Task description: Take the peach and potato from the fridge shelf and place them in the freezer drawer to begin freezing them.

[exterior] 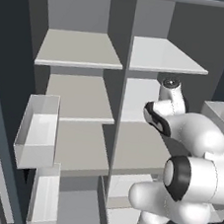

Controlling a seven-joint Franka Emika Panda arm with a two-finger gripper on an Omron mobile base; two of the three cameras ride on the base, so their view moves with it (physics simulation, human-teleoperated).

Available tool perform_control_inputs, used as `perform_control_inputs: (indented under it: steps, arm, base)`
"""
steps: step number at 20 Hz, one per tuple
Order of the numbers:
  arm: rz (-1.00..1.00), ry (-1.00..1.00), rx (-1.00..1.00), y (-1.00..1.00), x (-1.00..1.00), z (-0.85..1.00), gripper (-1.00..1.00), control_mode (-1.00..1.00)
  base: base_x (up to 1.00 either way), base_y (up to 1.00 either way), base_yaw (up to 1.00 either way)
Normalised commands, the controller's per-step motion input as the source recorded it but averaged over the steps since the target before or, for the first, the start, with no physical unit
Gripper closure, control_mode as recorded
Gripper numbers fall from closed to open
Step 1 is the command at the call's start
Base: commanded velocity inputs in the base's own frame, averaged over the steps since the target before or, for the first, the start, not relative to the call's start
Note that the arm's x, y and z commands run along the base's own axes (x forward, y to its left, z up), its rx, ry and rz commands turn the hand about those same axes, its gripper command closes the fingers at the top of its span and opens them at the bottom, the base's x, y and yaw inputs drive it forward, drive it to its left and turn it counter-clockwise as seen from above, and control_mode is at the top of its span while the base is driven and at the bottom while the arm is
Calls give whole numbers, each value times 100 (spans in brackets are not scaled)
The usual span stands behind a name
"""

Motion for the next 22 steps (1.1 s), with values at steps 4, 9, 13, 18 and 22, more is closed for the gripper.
perform_control_inputs:
  steps: [4, 9, 13, 18, 22]
  arm:
    - [0, 0, 0, -23, 22, -16, -100, -100]
    - [0, 0, 0, -21, 35, -6, -100, -100]
    - [0, 0, 0, -11, 44, -6, -100, -100]
    - [0, 0, 0, -12, 37, -12, -100, -100]
    - [0, 0, 0, -15, 32, -23, -100, -100]
  base:
    - [0, 0, 0]
    - [0, 0, 0]
    - [0, 0, 0]
    - [0, 0, 0]
    - [0, 0, 0]
